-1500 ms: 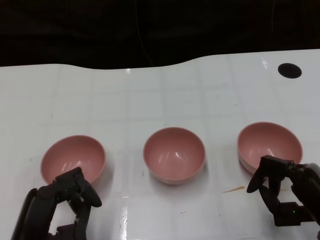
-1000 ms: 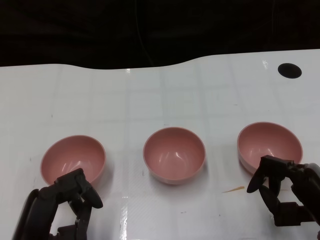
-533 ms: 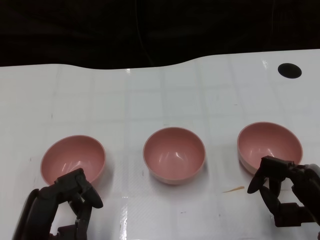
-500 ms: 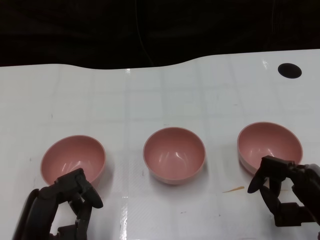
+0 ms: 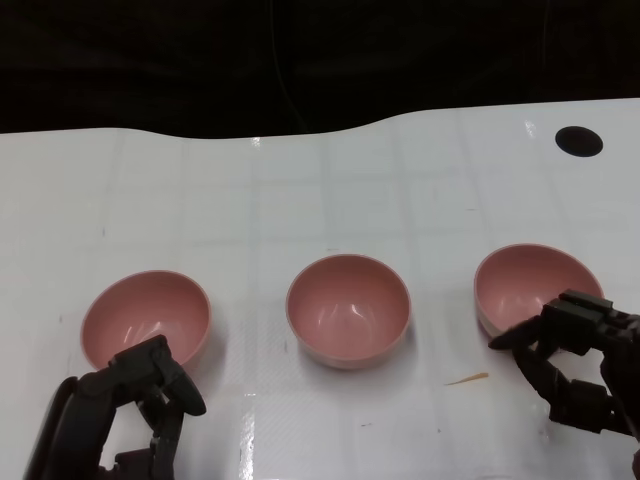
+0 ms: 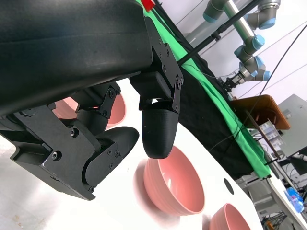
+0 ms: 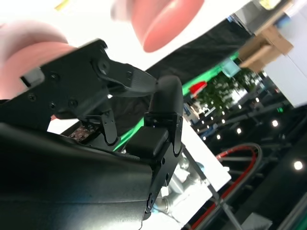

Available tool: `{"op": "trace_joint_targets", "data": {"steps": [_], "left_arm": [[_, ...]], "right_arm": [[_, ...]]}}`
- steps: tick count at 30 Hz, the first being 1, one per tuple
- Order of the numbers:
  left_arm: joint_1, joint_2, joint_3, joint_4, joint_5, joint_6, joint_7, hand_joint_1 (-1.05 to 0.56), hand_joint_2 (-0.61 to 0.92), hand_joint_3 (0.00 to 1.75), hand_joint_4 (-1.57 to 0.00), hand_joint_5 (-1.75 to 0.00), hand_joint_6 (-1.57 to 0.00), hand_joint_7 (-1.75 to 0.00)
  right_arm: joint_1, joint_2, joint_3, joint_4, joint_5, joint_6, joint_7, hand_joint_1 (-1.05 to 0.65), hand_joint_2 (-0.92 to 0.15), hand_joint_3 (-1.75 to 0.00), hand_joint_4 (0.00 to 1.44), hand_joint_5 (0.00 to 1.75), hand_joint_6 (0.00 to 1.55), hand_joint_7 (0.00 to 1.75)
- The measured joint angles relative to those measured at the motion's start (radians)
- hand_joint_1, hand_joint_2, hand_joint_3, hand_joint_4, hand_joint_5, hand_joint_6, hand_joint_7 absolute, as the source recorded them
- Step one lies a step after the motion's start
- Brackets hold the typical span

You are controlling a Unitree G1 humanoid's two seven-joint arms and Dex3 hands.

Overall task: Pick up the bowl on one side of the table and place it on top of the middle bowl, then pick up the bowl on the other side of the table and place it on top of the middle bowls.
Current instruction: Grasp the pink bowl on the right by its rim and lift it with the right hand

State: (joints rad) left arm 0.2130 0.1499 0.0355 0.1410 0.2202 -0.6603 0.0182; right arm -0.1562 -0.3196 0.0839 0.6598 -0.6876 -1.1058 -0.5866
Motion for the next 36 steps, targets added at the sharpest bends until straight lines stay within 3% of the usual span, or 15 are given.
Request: {"op": "trace_joint_targets", "data": {"steps": [2,7,11,24,36], "left_arm": [[0.003,0.000,0.000,-0.002,-0.002,0.008,0.000,-0.06,0.45,1.28,-0.79,-1.68,-0.78,-1.50],[0.010,0.000,0.000,-0.018,-0.022,0.023,0.000,-0.06,0.44,1.28,-0.78,-1.69,-0.77,-1.51],[0.012,0.001,0.000,-0.021,-0.022,0.023,0.000,-0.05,0.44,1.30,-0.79,-1.69,-0.77,-1.51],[0.017,0.005,0.000,-0.027,-0.032,0.023,-0.003,-0.05,0.43,1.33,-0.79,-1.68,-0.78,-1.51],[0.023,0.015,0.000,-0.038,-0.034,0.023,-0.006,-0.07,0.41,1.35,-0.80,-1.68,-0.77,-1.51]], "right_arm": [[0.001,-0.012,0.004,-0.026,-0.004,0.029,0.016,-0.52,-0.92,-0.21,0.62,0.43,0.70,0.09],[0.022,-0.048,0.012,-0.109,-0.037,0.160,0.073,-0.72,-0.92,-0.16,0.51,0.12,0.50,0.00],[0.048,-0.065,0.029,-0.188,-0.097,0.294,0.092,-0.85,-0.92,-0.17,0.40,0.03,0.37,0.00],[0.069,-0.125,0.100,-0.332,-0.211,0.646,0.190,-1.04,-0.92,-0.22,0.27,0.00,0.24,0.00],[0.041,-0.151,0.164,-0.328,-0.219,0.790,0.294,-1.02,-0.92,-0.14,0.29,0.02,0.26,0.01]]}}
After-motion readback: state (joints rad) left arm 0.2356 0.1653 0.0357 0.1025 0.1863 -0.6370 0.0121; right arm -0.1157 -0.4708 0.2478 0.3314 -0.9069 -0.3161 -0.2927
